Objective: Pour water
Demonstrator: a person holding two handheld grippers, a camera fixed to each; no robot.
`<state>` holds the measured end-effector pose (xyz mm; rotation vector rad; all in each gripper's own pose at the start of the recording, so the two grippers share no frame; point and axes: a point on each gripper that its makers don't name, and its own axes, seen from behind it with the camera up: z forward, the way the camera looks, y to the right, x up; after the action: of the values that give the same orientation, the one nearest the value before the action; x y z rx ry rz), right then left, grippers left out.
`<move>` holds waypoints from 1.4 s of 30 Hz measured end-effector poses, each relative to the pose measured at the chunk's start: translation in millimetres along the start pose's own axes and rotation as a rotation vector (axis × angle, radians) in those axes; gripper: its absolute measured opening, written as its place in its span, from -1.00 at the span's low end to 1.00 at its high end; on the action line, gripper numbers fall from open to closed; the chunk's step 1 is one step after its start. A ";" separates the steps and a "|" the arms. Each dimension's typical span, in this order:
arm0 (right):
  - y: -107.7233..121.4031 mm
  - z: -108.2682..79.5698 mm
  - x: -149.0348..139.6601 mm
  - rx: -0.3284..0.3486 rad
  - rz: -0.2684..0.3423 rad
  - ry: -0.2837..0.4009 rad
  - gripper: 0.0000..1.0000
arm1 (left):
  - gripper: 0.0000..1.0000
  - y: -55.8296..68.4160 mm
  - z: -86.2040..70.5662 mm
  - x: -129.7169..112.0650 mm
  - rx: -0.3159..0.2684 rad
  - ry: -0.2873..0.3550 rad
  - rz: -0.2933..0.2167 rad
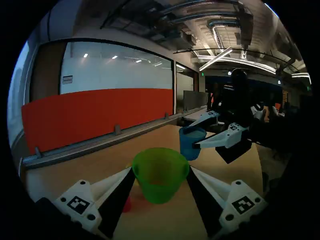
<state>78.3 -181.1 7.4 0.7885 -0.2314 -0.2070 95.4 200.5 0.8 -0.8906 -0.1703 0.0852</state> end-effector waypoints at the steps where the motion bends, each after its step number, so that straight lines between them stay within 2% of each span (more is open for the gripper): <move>1: -0.5 0.4 1.6 0.000 0.003 0.006 0.84 | 0.75 0.1 -0.3 1.8 0.001 0.006 0.000; 12: -8.9 5.1 15.9 -0.003 0.053 0.074 0.84 | 0.75 6.1 -2.5 19.0 -0.007 0.067 -0.006; 20: -10.5 5.7 24.5 -0.008 0.055 0.094 0.84 | 0.75 9.9 -3.7 27.7 -0.013 0.091 0.000; 42: -6.8 -2.1 43.4 -0.009 0.024 0.122 0.84 | 0.75 11.9 3.0 13.6 -0.021 0.052 0.007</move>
<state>119.7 -196.1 6.7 0.7859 -0.1246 -0.1369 108.2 212.2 -5.0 -0.9132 -0.1197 0.0669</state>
